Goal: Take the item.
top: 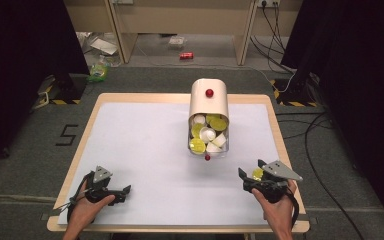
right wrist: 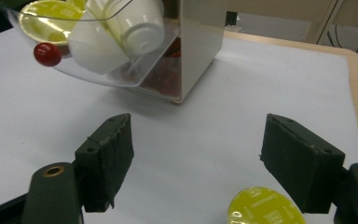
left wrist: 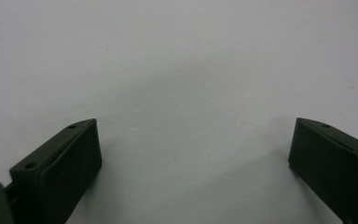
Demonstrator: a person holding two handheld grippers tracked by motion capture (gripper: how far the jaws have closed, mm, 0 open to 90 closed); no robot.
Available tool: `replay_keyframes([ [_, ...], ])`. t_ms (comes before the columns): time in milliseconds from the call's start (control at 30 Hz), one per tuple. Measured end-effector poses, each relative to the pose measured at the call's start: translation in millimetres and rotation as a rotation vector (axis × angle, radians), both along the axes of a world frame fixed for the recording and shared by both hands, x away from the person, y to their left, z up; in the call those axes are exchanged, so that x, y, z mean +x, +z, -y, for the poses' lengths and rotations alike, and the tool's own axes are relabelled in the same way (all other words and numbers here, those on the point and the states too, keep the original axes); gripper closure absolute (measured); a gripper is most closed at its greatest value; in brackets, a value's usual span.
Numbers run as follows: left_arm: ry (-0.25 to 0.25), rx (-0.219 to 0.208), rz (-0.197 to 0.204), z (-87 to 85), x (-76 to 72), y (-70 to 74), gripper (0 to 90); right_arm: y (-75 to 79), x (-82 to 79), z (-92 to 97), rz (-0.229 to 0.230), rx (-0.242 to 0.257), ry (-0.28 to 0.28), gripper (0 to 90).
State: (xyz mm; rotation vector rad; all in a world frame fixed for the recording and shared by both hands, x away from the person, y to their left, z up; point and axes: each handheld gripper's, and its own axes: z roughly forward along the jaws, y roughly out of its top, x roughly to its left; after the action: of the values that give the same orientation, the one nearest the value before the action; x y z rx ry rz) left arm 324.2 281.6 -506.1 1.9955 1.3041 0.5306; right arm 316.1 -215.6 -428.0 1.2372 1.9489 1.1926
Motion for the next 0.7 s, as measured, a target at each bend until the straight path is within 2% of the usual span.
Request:
replay_keyframes([
  [233,0.0,0.0,0.0,0.0,0.0,0.0,1.7,-7.5,-4.7,-10.3,-0.017,-0.015,0.03,25.4],
  [700,0.0,0.0,0.0,0.0,0.0,0.0,1.6,-31.0,-13.1,-24.0,-0.098,-0.043,0.09,24.4],
])
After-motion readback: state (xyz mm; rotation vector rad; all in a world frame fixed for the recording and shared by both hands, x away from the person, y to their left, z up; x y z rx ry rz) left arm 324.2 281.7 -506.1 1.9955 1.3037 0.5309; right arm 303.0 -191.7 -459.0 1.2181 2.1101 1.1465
